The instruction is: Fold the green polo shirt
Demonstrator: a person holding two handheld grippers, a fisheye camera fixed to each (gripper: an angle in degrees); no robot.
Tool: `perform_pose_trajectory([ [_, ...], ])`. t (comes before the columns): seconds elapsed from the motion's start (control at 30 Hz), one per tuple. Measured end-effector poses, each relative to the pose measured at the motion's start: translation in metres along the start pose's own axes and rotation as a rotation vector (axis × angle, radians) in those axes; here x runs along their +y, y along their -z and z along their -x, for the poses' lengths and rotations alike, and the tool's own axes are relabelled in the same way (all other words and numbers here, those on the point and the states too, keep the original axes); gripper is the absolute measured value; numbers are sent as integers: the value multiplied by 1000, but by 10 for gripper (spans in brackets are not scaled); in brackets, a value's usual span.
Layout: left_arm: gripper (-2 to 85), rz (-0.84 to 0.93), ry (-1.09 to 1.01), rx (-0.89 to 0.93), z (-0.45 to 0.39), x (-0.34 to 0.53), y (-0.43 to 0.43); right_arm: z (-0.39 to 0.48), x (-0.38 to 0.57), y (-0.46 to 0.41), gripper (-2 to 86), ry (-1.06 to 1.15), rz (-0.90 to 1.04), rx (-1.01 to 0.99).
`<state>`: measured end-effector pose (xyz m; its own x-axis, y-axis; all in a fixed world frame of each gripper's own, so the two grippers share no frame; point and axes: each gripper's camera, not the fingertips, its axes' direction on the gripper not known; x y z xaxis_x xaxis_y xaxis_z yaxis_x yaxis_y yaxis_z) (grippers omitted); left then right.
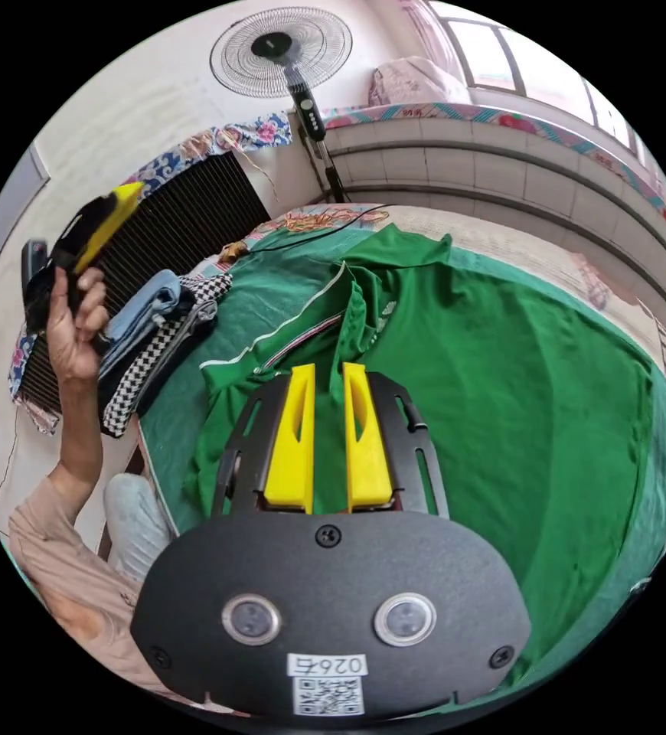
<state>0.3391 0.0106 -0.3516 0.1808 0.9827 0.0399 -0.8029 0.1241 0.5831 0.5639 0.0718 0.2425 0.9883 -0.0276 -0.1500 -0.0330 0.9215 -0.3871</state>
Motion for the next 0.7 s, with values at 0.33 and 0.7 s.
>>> perform_pose_trajectory([
  [0.33,-7,639,-60,-357,117,145,-481,-30,-130,-163,13,27,112,88],
  [0.7,-6,421,-173,-742,133,325,-436,1,-95,-148,65,516,216,-177],
])
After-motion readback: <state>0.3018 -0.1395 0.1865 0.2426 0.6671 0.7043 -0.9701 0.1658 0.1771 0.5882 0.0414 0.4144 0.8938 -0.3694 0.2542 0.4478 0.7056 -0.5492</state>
